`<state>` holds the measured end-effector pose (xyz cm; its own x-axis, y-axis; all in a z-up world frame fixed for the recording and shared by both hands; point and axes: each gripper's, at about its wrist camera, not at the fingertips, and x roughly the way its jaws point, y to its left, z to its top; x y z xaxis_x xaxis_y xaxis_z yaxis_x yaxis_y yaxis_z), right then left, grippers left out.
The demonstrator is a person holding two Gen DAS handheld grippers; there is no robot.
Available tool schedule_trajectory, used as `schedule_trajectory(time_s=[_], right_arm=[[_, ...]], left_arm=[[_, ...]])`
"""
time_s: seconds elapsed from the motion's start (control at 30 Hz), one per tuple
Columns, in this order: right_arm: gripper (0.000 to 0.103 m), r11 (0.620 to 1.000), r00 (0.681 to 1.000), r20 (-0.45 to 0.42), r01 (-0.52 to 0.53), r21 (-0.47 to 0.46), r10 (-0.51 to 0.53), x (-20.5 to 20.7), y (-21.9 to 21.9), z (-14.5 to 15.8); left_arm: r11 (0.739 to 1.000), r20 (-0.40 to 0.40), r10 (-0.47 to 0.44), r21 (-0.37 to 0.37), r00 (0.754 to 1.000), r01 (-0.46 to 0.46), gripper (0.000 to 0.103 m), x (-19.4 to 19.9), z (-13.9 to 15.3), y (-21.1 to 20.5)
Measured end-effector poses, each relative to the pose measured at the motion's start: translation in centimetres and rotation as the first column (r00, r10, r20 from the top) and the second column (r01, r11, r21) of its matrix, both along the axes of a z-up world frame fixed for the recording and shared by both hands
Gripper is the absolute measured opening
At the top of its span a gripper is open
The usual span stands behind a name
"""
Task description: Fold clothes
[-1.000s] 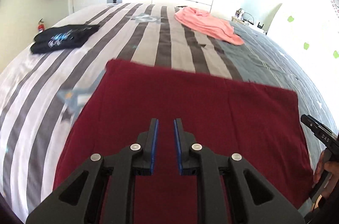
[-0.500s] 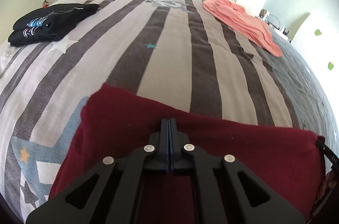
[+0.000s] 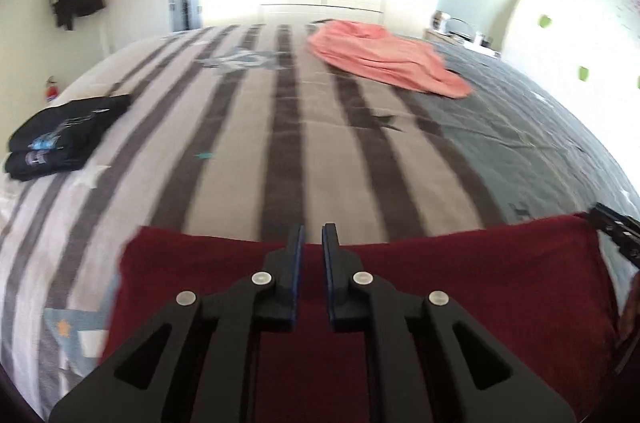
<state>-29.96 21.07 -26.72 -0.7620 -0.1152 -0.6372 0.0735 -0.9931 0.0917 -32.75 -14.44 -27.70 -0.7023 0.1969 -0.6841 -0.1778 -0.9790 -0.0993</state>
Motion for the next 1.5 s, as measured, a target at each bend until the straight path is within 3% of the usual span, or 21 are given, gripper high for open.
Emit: schedule_trajectory(time_s=[0.1, 0.13, 0.2, 0.27, 0.33, 0.53, 0.7, 0.8, 0.9, 0.97, 1.0, 1.03, 1.07, 1.1, 1.13, 1.23, 1.4, 1.5], right_arm=[[0.030, 0.998, 0.998, 0.039, -0.053, -0.034, 0.054, -1.3, -3.3, -1.2], [0.030, 0.997, 0.997, 0.056, -0.054, -0.047, 0.057, -1.7, -3.9, -1.7], [0.003, 0.996, 0.994, 0.088, -0.056, -0.074, 0.062, -2.6, -5.2, -2.7], [0.009, 0.993, 0.990, 0.119, -0.057, -0.101, 0.069, -3.5, -6.4, -3.8], [0.007, 0.990, 0.986, 0.151, -0.056, -0.129, 0.076, -4.4, -7.7, -4.8], [0.003, 0.997, 0.988, 0.147, -0.030, -0.072, 0.041, -4.4, -6.4, -4.6], [0.000, 0.999, 0.987, 0.154, 0.047, -0.006, -0.046, -4.2, -0.6, -4.5], [0.005, 0.994, 0.982, 0.153, 0.106, 0.040, -0.111, -4.1, 2.3, -4.4], [0.001, 0.993, 0.982, 0.156, 0.100, 0.057, -0.107, -4.0, 4.1, -4.6], [0.007, 0.995, 0.986, 0.142, 0.075, 0.062, -0.083, -4.0, 4.4, -4.0], [0.010, 0.996, 0.988, 0.135, 0.063, 0.064, -0.071, -4.1, 4.5, -3.6], [0.020, 0.996, 0.990, 0.116, 0.075, 0.048, -0.080, -3.6, 5.0, -2.9], [0.032, 0.996, 0.991, 0.097, 0.088, 0.030, -0.090, -3.1, 5.4, -2.0], [0.036, 0.994, 0.991, 0.075, 0.106, 0.018, -0.107, -2.3, 5.9, -1.2], [0.044, 0.994, 0.993, 0.046, 0.107, -0.010, -0.106, -1.0, 6.5, -0.2], [0.050, 0.994, 0.994, 0.030, 0.104, -0.017, -0.104, 2.4, 7.5, 1.2], [0.056, 0.995, 0.988, 0.114, 0.103, 0.001, -0.102, 7.6, 8.7, -0.7], [0.056, 0.994, 0.982, 0.158, 0.105, 0.004, -0.104, 9.5, 8.6, -2.2]], left_arm=[[0.993, 0.025, -0.120, 0.002, 0.992, 0.120, 0.007, 0.7, -0.6, 7.0], [0.993, 0.036, -0.119, -0.017, 0.992, 0.119, 0.001, 0.5, -0.9, 8.6], [0.999, 0.107, -0.027, 0.038, 0.994, 0.023, 0.002, -1.1, -2.2, 9.3], [0.996, 0.152, 0.007, 0.092, 0.988, -0.021, 0.002, -2.4, -3.7, 8.5], [0.995, 0.139, 0.000, 0.101, 0.990, -0.014, 0.002, -2.7, -3.9, 8.4], [0.994, 0.121, 0.099, 0.022, 0.988, -0.102, 0.002, -3.1, -3.2, 5.9], [0.976, 0.124, 0.216, -0.053, 0.968, -0.211, 0.002, -4.2, -3.2, 1.1], [0.959, 0.120, 0.273, -0.116, 0.955, -0.260, 0.002, -4.7, -3.3, -1.5], [0.959, 0.130, 0.283, -0.050, 0.950, -0.279, 0.002, -4.5, -2.8, -2.8], [0.963, 0.095, 0.269, -0.053, 0.959, -0.264, 0.009, -3.6, -1.8, -2.2], [0.965, 0.067, 0.259, -0.052, 0.964, -0.256, 0.019, -2.9, -1.0, -1.8], [0.970, 0.044, 0.242, -0.036, 0.969, -0.240, 0.032, -2.0, -0.2, -1.4], [0.975, 0.030, 0.220, -0.013, 0.975, -0.220, 0.039, -1.1, 0.6, -1.0], [0.980, 0.019, 0.199, 0.011, 0.980, -0.199, 0.048, -0.2, 1.5, -0.6], [0.983, 0.004, 0.179, 0.031, 0.984, -0.179, 0.050, 1.0, 2.3, -0.4], [0.988, -0.031, 0.150, 0.043, 0.988, -0.148, 0.056, 5.1, 4.4, 0.9], [0.991, -0.046, 0.122, 0.059, 0.991, -0.119, 0.056, 10.6, 5.3, 2.2], [0.989, -0.017, 0.133, 0.067, 0.991, -0.131, 0.056, 13.2, 5.1, 0.5]])
